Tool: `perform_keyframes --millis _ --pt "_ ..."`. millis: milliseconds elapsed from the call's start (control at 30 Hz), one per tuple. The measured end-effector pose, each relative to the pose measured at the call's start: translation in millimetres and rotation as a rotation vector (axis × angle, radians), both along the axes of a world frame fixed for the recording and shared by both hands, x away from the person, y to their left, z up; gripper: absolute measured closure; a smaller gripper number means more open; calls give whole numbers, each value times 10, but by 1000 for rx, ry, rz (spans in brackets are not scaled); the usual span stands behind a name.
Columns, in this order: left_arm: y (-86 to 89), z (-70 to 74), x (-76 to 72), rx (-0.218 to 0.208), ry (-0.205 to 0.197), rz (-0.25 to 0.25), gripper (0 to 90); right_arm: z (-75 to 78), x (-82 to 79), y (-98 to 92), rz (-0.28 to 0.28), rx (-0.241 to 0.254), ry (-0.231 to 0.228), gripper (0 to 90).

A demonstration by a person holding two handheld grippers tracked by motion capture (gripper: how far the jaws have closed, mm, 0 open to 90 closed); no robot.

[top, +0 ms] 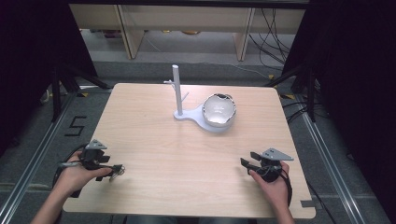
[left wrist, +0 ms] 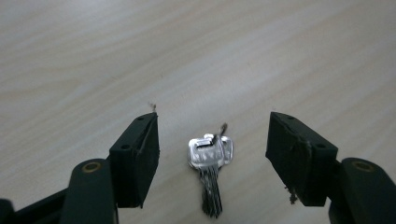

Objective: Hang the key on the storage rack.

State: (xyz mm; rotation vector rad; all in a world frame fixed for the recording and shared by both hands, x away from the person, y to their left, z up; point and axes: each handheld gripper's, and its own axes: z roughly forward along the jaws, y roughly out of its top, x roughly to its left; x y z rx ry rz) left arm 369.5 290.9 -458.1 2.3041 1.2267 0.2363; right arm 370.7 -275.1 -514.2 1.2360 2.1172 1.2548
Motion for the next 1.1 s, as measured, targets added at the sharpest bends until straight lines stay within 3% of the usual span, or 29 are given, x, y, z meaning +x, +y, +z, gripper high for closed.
perform_keyframes --millis 67,100,133,167,200,267,300,333,433,533,567,700,733,833,933,1067,1100 --pt "-14 -7 29 3 5 -8 345 1 4 -1 0 -11 -10 451" --pt "-20 15 63 44 43 -36 359 -2 9 3 7 -11 -10 450" --pt "-40 14 88 72 53 -49 359 -2 9 3 7 -11 -10 450" --pt "-77 13 143 131 88 -85 384 -2 11 0 8 -13 -14 449" --pt "-77 13 143 131 88 -85 403 -2 11 0 8 -13 -14 449" --pt "-138 -29 199 182 144 -90 431 2 6 0 11 -4 12 447" --pt "-138 -29 199 182 144 -90 442 2 6 0 11 -4 12 447" --pt "-166 -38 232 227 193 -102 452 -1 16 -4 16 -12 -2 445" --pt "-199 -89 244 213 231 -65 458 -10 17 20 24 7 20 442" --pt "-214 -126 249 216 251 -37 468 -3 11 28 23 -17 25 439" --pt "-213 -170 256 227 269 -31 474 -4 16 25 24 -34 7 438" --pt "-222 -206 281 266 301 -39 497 -8 19 40 34 -34 25 439" --pt "-240 -230 284 261 326 -36 530 -8 22 38 34 -44 13 438" --pt "-257 -246 284 265 336 -46 590 -8 22 36 34 -43 14 437" --pt "-263 -242 313 302 338 -97 660 -9 23 42 37 -24 42 436" --pt "-258 -241 337 300 345 -121 748 -8 25 38 36 -32 40 436" --pt "-278 -253 319 281 353 -95 766 -8 28 35 39 -36 25 436"
